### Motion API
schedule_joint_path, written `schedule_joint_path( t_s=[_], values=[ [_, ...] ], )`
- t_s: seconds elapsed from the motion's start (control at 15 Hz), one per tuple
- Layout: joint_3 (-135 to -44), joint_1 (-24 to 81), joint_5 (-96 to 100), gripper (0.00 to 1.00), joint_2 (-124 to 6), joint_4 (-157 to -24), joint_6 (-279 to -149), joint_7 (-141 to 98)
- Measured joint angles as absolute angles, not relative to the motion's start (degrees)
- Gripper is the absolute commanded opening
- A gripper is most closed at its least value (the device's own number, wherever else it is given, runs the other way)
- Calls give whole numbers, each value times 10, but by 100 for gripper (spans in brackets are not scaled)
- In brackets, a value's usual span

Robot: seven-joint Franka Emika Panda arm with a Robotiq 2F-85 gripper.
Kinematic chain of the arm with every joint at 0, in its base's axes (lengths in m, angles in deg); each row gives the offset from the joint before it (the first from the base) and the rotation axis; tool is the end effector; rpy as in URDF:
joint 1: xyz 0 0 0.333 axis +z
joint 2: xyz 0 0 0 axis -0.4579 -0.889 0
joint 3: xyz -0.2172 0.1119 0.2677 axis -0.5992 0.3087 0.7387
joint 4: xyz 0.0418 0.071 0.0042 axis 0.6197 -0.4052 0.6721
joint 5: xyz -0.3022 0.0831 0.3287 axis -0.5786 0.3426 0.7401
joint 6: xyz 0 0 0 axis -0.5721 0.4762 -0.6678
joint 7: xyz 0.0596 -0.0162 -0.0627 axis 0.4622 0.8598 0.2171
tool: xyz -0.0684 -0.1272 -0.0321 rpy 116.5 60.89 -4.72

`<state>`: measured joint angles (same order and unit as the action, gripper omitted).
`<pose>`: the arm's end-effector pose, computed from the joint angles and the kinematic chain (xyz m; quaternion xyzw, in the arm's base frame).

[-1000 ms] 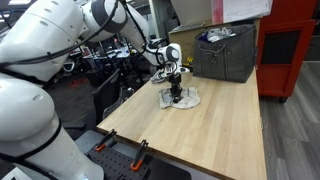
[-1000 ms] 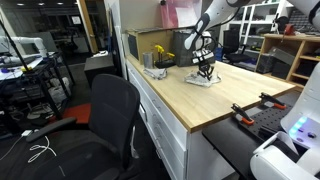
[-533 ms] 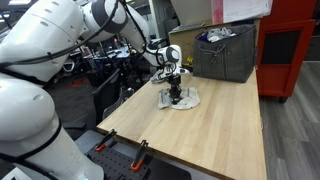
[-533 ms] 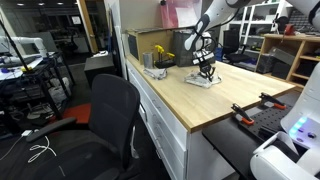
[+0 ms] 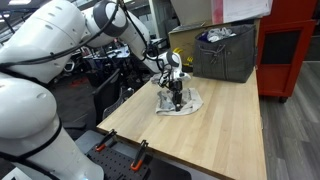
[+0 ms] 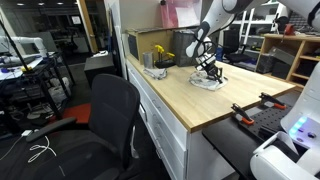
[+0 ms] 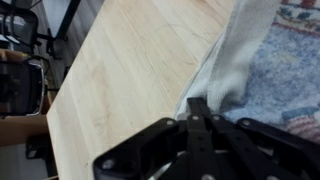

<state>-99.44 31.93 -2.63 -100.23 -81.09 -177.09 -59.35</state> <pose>0.6579 -0.1163 0.0115 0.8460 -0.3596 -0.2898 0.2665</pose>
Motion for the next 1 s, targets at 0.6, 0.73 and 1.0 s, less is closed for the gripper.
schedule_joint_path(
  t_s=[0.6,0.73,1.0],
  values=[
    [-1009,297,-38,0,-950,-819,-1773,-604],
    [-1012,291,-42,0,-914,-827,-1778,-598],
    [-1002,284,-42,0,-865,-828,-1793,-572]
  ],
)
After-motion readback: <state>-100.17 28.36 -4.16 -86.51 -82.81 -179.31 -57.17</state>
